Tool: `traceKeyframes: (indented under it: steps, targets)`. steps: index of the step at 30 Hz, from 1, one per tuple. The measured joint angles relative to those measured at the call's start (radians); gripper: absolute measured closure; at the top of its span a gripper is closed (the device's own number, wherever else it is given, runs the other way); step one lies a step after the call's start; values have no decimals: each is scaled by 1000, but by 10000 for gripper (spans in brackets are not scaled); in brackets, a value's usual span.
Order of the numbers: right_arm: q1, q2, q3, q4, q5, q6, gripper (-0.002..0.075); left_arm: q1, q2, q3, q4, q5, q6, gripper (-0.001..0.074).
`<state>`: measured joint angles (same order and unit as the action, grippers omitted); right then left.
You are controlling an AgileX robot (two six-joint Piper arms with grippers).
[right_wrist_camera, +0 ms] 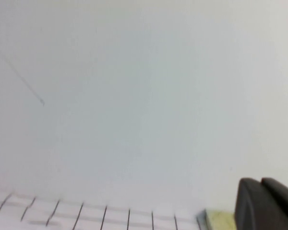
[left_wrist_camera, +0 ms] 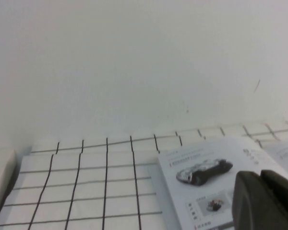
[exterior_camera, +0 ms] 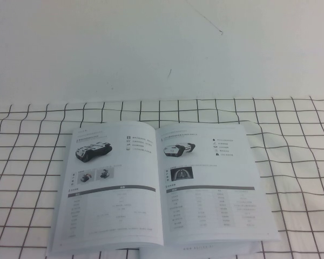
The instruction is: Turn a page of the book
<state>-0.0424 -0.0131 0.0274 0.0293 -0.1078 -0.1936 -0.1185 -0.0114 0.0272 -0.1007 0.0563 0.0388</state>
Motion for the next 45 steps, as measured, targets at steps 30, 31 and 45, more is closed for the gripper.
traceKeyframes:
  steps: [30, 31, 45]
  targets:
    - [0, 79, -478, 0, 306, 209, 728, 0, 254, -430, -45, 263, -208, 738]
    - [0, 99, -502, 0, 336, 199, 728, -1, 297, -462, -40, 297, -188, 738]
    - [0, 695, -839, 26, 854, -140, 728, -12, 990, -773, -340, 542, 267, 738]
